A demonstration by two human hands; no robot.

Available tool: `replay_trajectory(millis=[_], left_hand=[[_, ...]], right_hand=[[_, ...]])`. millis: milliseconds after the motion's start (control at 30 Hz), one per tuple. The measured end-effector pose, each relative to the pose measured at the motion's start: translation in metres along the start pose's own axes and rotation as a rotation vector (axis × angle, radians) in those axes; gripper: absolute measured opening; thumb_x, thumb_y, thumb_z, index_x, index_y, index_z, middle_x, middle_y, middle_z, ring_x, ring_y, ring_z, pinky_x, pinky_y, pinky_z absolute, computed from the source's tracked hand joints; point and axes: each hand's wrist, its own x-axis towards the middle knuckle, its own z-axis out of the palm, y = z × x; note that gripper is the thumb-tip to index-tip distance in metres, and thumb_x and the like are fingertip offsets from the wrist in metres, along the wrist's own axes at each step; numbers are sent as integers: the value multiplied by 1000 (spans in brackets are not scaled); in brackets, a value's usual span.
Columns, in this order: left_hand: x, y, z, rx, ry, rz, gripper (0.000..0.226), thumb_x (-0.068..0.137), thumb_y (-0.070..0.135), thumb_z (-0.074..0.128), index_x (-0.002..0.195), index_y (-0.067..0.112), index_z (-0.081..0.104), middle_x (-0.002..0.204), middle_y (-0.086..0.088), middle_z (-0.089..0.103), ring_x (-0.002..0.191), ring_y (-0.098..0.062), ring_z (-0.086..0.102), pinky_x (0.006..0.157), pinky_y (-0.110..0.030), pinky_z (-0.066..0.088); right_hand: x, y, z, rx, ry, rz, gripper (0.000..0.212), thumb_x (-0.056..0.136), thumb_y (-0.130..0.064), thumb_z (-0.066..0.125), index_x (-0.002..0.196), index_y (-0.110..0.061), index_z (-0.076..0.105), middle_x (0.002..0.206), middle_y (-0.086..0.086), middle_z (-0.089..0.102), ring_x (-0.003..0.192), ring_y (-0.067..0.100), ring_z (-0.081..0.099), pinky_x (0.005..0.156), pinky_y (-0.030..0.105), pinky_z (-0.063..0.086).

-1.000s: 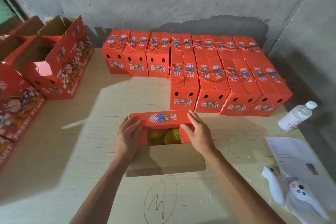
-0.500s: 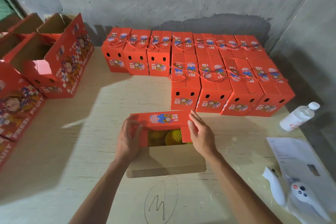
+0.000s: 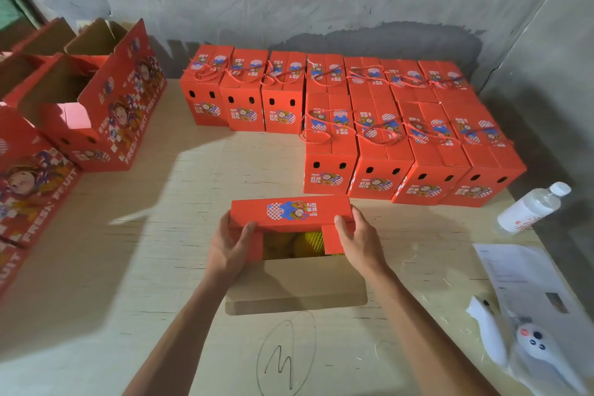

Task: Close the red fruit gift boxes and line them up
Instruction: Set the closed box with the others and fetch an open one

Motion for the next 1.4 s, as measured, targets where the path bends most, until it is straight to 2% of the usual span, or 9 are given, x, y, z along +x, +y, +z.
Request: replay_trajectory(millis=[200,300,433,533,733,967,1167,1267,1400], left_hand=[[3,4,-3,-31,-24,-10,52,86,53,67,130,28,59,114,8,71,106,-16,68,93,-52,56],[0,6,-3,4,-21,16,50,87,58,63,129,31,59,113,11,72,104,-14,68,90,-46,57],[-1,10,-4,199,-51,55,68,85,71,53,136,27,46,123,3,63,114,-24,62,88,-37,47],[10,20,-5,434,-126,4,95,73,74,74,139,19,35,135,-8,53,120,-33,57,93,-46,50],[12,29,11,726,-115,16,121,78,49,77,158,1,1,166,-17,11,144,-40,29,106,-54,43],[12,27,12,734,-111,33,120,83,62,66,159,2,-3,168,-16,7,144,-42,32,106,-53,42],[12,22,7,653,-119,102,122,80,60,74,161,8,-1,169,-13,7,151,-37,23,111,-55,40],[8,21,1,521,-102,189,120,76,72,71,161,16,8,170,-6,8,156,-27,15,118,-51,33],[-4,15,-12,391,-83,324,80,92,71,51,154,24,31,165,0,26,150,-19,27,116,-42,34]], right_hand=[[-1,-3,-1,7,12,-6,56,105,-53,44,152,-23,45,124,-2,67,96,12,68,80,34,63],[-3,-5,-2,7,2,10,57,105,-54,43,153,-24,42,125,-3,66,91,9,67,72,26,62],[-7,-10,-2,-66,-19,31,54,107,-51,39,152,-21,38,123,1,68,90,15,70,76,39,64],[-14,-17,-1,-126,-37,56,54,109,-49,34,152,-16,32,130,6,64,102,24,70,84,49,61],[-23,-23,-1,-193,-25,30,62,110,-47,29,162,-16,14,149,4,53,119,23,64,87,47,61],[-19,-25,4,-314,44,25,62,110,-48,26,161,-15,18,146,4,55,113,27,67,84,45,60],[-21,-24,5,-306,133,-13,63,109,-49,31,162,-19,17,151,0,50,98,26,71,65,39,60],[-31,-22,4,-237,286,-124,54,105,-40,51,150,-14,38,146,5,51,88,28,74,56,39,60],[-44,-17,-2,-266,367,-339,19,96,-25,71,101,-9,62,115,7,59,63,23,67,40,33,52]])
